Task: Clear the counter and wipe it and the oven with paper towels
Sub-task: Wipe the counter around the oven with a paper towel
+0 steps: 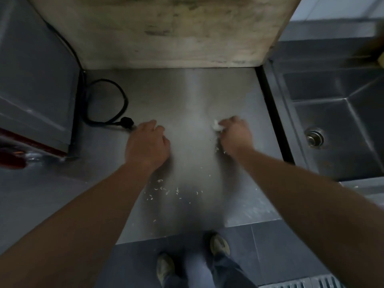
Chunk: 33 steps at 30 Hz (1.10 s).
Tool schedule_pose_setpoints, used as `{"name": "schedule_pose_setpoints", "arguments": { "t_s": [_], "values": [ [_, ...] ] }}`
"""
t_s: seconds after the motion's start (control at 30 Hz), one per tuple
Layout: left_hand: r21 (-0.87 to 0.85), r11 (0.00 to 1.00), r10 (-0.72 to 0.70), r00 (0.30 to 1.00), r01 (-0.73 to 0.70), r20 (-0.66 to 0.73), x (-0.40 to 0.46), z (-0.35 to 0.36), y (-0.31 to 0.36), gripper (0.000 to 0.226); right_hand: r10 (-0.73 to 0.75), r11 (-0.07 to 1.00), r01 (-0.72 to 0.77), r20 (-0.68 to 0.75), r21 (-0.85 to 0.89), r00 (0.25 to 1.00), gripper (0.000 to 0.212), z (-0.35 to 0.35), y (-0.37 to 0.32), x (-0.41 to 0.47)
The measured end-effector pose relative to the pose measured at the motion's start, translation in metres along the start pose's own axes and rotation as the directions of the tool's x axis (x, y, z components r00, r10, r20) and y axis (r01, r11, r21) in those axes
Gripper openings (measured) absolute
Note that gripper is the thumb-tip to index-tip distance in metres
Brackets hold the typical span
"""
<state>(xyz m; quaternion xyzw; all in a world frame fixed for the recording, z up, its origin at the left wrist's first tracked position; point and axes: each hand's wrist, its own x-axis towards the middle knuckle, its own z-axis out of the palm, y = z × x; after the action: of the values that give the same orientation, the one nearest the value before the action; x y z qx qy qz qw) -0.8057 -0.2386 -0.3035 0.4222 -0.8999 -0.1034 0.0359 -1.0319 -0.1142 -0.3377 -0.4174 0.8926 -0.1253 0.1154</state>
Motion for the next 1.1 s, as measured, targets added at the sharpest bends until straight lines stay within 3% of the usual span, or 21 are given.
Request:
{"name": "schedule_pose_setpoints", "arguments": {
  "t_s": [0.13, 0.27, 0.5, 0.67, 0.77, 0.93, 1.1],
  "values": [
    [0.131, 0.991, -0.028, 0.968, -0.005, 0.249, -0.017, 0.025, 0.006, 0.06, -0.231, 0.967, 0.224, 0.046, 0.119, 0.972, 0.034, 0.023, -0.017, -0.097],
    [0.092, 0.996, -0.051, 0.928, 0.018, 0.369, -0.028, 0.047, 0.013, 0.073, -0.361, 0.924, 0.342, 0.09, 0.173, 0.928, 0.031, 0.021, -0.01, -0.138],
    [0.132, 0.991, -0.064, 0.941, 0.021, 0.333, -0.036, 0.066, 0.013, 0.075, -0.133, 0.961, 0.17, -0.175, 0.218, 0.976, 0.032, -0.025, -0.002, -0.034],
    [0.149, 0.989, -0.07, 0.957, 0.028, 0.28, -0.036, 0.068, 0.014, 0.075, -0.027, 0.998, 0.03, -0.077, 0.047, 0.997, 0.027, -0.026, 0.023, 0.059],
    [0.155, 0.987, -0.07, 0.963, 0.03, 0.261, -0.035, 0.07, 0.013, 0.075, 0.029, 1.0, -0.029, -0.07, 0.003, 0.997, 0.027, -0.013, 0.024, 0.064],
    [0.154, 0.988, -0.074, 0.959, 0.032, 0.272, -0.037, 0.071, 0.013, 0.074, -0.13, 0.988, 0.135, -0.079, 0.073, 0.988, 0.03, 0.018, -0.002, -0.033],
    [0.141, 0.989, -0.09, 0.934, 0.043, 0.347, -0.033, 0.062, 0.014, 0.073, -0.383, 0.912, 0.361, 0.089, 0.196, 0.92, 0.031, 0.015, -0.008, -0.123]
  ]
}}
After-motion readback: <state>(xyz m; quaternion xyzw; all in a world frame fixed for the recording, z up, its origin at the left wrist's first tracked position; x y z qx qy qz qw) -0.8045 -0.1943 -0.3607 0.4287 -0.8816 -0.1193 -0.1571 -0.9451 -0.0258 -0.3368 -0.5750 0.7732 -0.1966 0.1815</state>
